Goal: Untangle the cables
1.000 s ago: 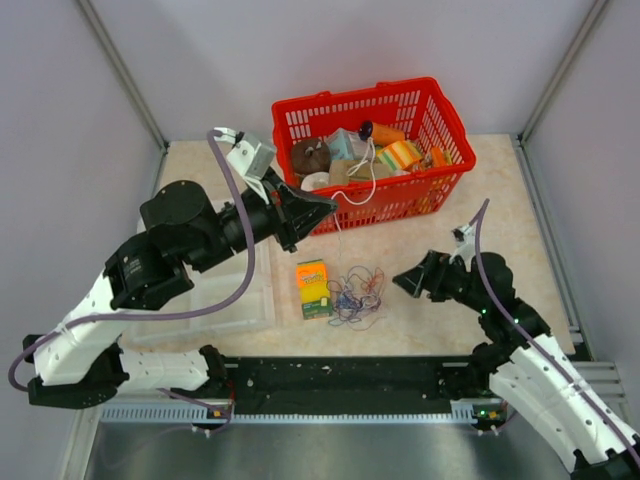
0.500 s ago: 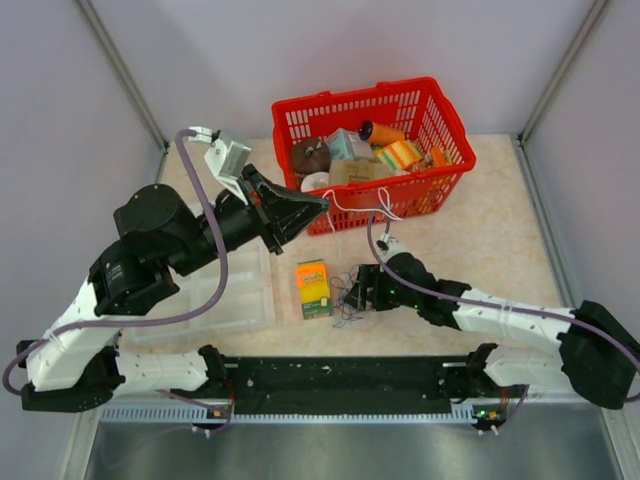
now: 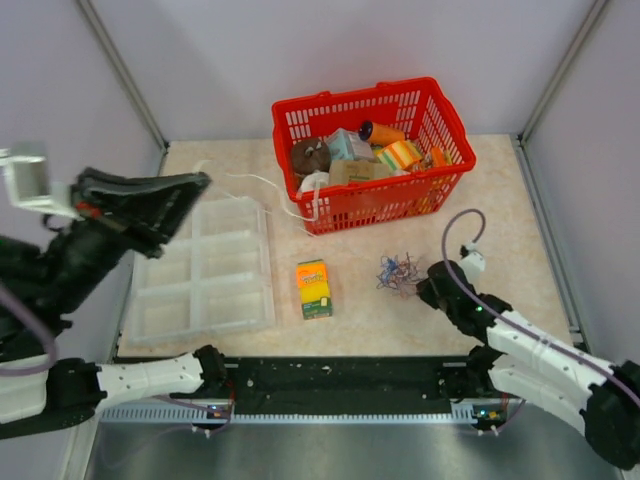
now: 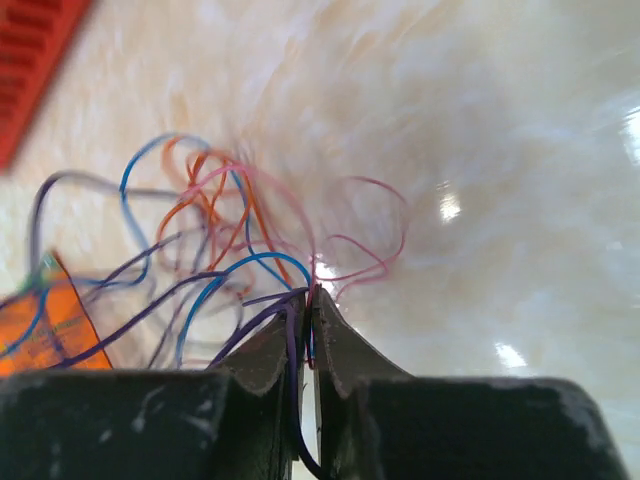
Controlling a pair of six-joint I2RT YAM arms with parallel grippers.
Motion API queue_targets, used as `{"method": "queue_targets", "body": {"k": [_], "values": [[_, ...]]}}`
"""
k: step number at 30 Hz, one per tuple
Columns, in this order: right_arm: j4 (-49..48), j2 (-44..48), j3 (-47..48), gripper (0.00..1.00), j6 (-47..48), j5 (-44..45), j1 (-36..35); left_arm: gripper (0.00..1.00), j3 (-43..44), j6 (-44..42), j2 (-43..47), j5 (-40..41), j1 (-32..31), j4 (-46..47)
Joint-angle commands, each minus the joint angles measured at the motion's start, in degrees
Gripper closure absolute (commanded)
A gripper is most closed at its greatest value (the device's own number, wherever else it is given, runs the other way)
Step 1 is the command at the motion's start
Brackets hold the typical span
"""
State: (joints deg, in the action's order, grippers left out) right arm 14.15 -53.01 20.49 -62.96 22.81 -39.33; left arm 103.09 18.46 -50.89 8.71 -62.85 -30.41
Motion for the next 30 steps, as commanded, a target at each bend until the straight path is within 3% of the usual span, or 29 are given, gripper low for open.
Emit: {"method": "queue_targets", "body": {"k": [1, 9, 15, 19, 24, 28, 30], "values": [[7.90, 10.19, -1.33, 0.96, 1.42, 1.11, 8.99, 1.00, 4.66, -4.30, 5.10, 14.56, -0.08, 3.95], [10.55, 16.54, -1.77, 1.00, 6.00, -14.79, 34.47, 1.00, 7.74, -7.38, 6.07, 19.94, -0.08, 4.14], [12.47, 15.84, 1.56, 1.00, 10.92, -15.42, 51.51, 1.00, 8.53, -8.35, 6.07, 22.22, -0.17, 2.47], [10.55, 13.47, 2.62, 1.00, 12.77, -28.48, 65.77, 1.00, 3.46, -6.52, 8.26, 24.08, -0.08, 4.13], [7.91, 8.90, 5.96, 1.00, 18.03, -36.16, 64.91, 1.00, 0.45, -3.70, 3.80, 17.93, -0.08, 4.14], [10.81, 8.88, 9.30, 0.86, 23.67, -36.42, 59.56, 1.00, 0.01, -3.96, 1.33, 16.42, -0.17, 4.22], [8.80, 10.30, 8.96, 0.75, 24.02, -43.25, 58.06, 1.00, -0.87, -3.52, 1.24, 16.87, -0.08, 4.92]]}}
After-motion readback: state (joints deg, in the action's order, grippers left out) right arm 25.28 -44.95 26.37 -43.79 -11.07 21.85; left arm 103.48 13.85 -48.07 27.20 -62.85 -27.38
